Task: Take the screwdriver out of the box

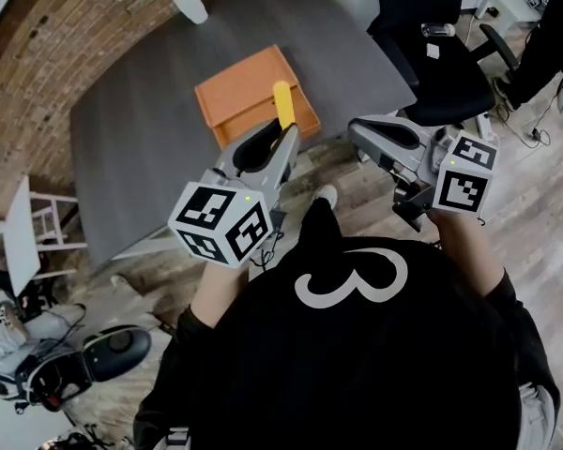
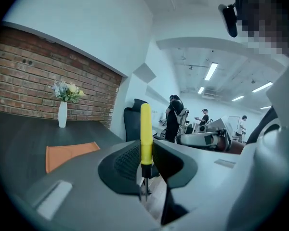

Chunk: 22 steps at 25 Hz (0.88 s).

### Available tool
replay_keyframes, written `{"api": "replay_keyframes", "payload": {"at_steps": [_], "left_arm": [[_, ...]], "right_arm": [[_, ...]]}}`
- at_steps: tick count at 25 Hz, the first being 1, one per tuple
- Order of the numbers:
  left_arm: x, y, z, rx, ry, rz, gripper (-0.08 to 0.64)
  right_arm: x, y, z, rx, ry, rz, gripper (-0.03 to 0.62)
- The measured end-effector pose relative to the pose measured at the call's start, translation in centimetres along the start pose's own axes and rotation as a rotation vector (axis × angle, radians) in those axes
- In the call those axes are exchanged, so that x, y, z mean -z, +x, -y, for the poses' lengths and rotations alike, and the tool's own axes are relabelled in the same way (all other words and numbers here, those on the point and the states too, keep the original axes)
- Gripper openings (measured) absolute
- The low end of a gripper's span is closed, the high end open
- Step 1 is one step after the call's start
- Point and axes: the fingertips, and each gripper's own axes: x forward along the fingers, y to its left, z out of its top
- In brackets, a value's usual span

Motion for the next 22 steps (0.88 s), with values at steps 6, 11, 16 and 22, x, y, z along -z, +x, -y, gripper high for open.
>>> {"api": "replay_keyframes", "payload": {"at_steps": [6, 11, 16, 22], "left_arm": [[1.8, -1.0, 2.3, 0.023, -0.038, 0.026, 0.095], [1.7, -1.3, 3.0, 0.039, -0.070, 0.033, 0.095], [1.6, -1.5, 3.2, 0.037, -0.070, 0.031, 0.095], [0.9, -1.4, 3.1, 0.043, -0.053, 0.042, 0.095]], "right_arm": [[1.2, -1.6, -0.8, 0.012, -0.045, 0.002, 0.000], [1.6, -1.4, -1.1, 0.011, -0.073, -0.021, 0.000], [1.5, -1.3, -1.5, 0.001, -0.087, -0.029, 0.000], [1.2, -1.1, -1.5, 0.002, -0.110, -0.014, 0.000]]}}
